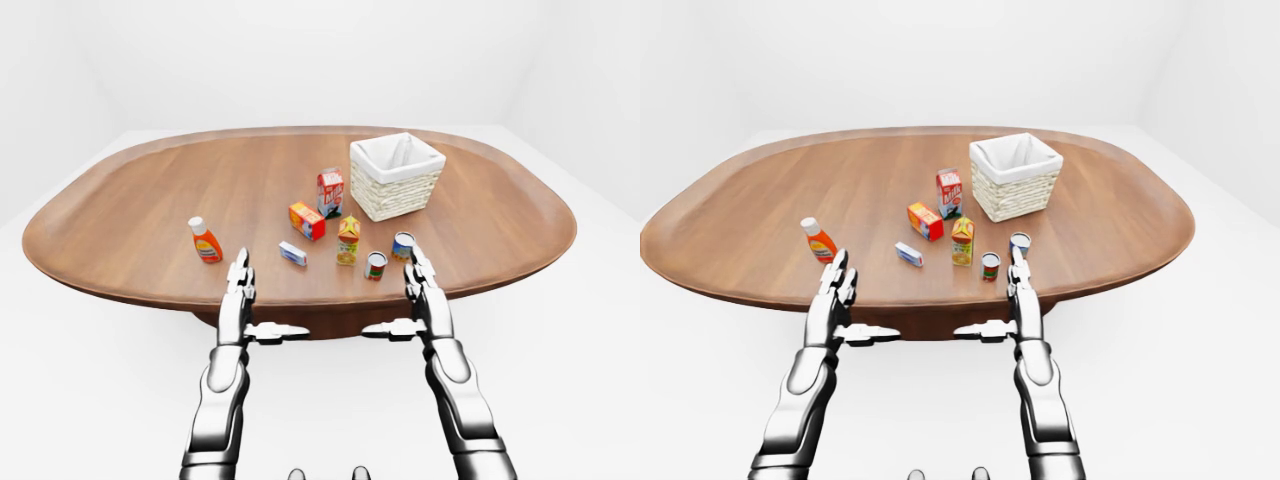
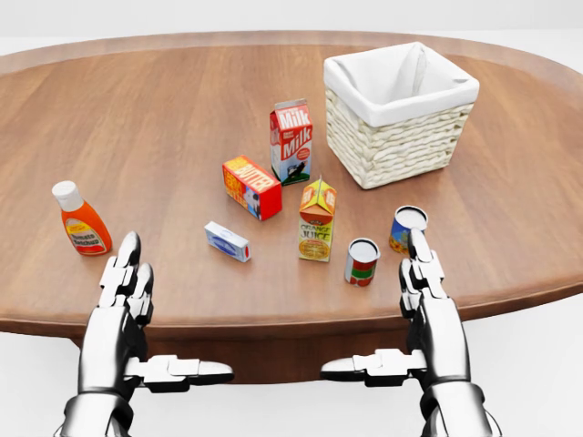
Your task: Pick up the alphabet soup and the tomato sauce, and put them in the basket.
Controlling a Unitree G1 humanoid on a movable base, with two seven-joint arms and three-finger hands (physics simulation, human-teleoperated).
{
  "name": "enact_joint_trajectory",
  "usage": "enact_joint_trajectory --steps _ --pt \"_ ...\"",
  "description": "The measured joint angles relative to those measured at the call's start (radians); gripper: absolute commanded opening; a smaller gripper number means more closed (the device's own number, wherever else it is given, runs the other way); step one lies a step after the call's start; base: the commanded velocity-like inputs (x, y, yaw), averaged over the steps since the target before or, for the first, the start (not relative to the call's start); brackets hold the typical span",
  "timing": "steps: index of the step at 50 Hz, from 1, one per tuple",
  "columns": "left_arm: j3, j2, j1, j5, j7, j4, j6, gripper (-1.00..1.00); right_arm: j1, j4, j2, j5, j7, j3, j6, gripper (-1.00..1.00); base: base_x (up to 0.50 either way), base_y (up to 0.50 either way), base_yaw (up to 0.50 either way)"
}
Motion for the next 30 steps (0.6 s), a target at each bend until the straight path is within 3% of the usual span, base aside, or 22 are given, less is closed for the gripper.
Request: enact_joint_trajectory --steps 11,17,21,27,30 --pt "0.018 0.007 0.0 -0.02 -0.016 -0.005 -0.01 1.0 -0.003 0.009 -0.008 0.007 0.011 -0.018 -0.002 1.0 0.0 0.0 0.0" --pt "0.023 0.007 0.008 -0.031 -0.018 -0.023 -0.021 1.0 0.006 -0.011 -0.008 0.012 0.011 -0.023 -0.02 1.0 0.0 0.0 0.0" --pt "0.023 0.006 0.019 -0.031 -0.016 -0.047 -0.04 1.0 0.015 -0.029 -0.007 0.015 0.01 -0.024 -0.042 1.0 0.0 0.0 0.0" --pt "0.018 0.004 0.045 -0.013 -0.01 -0.1 -0.087 1.0 0.039 -0.081 -0.004 0.027 0.016 -0.023 -0.09 1.0 0.0 0.0 0.0" --pt "0.014 0.003 0.059 -0.001 -0.008 -0.128 -0.087 1.0 0.053 -0.115 -0.002 0.033 0.02 -0.022 -0.09 1.0 0.0 0.0 0.0"
